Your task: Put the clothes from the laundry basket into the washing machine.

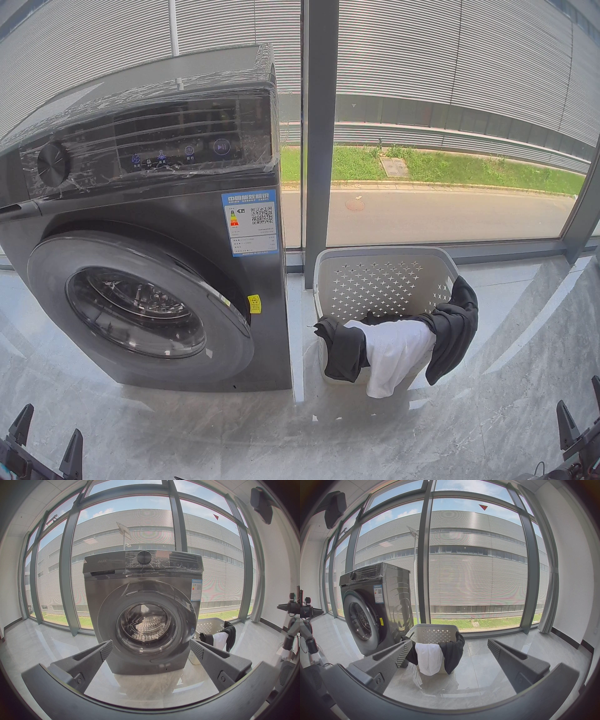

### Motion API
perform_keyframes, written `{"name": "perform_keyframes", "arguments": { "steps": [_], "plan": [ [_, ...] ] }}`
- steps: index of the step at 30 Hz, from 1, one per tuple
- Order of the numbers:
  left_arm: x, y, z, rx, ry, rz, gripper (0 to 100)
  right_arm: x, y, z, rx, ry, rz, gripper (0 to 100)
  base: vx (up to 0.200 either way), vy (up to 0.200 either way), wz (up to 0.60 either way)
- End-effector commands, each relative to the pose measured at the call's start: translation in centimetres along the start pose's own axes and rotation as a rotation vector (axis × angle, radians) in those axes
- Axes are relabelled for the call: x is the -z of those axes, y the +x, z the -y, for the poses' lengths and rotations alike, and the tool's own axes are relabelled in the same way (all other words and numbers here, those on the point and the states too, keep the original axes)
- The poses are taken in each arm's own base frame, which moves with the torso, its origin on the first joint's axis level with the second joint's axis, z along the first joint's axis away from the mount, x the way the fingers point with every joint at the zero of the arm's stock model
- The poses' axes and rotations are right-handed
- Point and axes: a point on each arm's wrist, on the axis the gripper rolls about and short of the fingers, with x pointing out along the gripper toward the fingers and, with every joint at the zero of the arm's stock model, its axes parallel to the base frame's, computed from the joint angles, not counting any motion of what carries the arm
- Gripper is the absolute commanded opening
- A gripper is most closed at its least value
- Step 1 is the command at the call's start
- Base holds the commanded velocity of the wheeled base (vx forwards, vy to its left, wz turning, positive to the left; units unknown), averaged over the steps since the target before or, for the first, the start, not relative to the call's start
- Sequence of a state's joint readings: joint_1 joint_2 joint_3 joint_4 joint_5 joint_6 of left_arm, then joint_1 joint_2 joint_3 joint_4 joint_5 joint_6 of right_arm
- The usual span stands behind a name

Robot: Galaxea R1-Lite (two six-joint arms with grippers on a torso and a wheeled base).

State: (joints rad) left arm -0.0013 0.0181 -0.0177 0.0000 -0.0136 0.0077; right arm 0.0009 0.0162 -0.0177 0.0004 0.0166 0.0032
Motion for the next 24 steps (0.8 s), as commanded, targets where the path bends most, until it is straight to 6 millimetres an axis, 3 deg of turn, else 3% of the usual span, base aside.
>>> {"name": "perform_keyframes", "arguments": {
  "steps": [1, 3, 24],
  "plan": [
    [0.53, 0.00, 0.00, 0.000, 0.000, -0.001, 100, 0.52, 0.01, 0.00, -0.001, 0.000, -0.001, 100, -0.200, 0.000, 0.00],
    [0.53, 0.00, 0.00, -0.001, 0.000, -0.001, 100, 0.52, 0.01, 0.00, -0.001, 0.000, -0.001, 100, -0.200, 0.000, 0.00],
    [0.52, 0.02, 0.00, 0.000, 0.000, -0.003, 100, 0.52, 0.01, 0.00, -0.002, -0.002, -0.001, 100, 0.000, 0.000, 0.00]
  ]
}}
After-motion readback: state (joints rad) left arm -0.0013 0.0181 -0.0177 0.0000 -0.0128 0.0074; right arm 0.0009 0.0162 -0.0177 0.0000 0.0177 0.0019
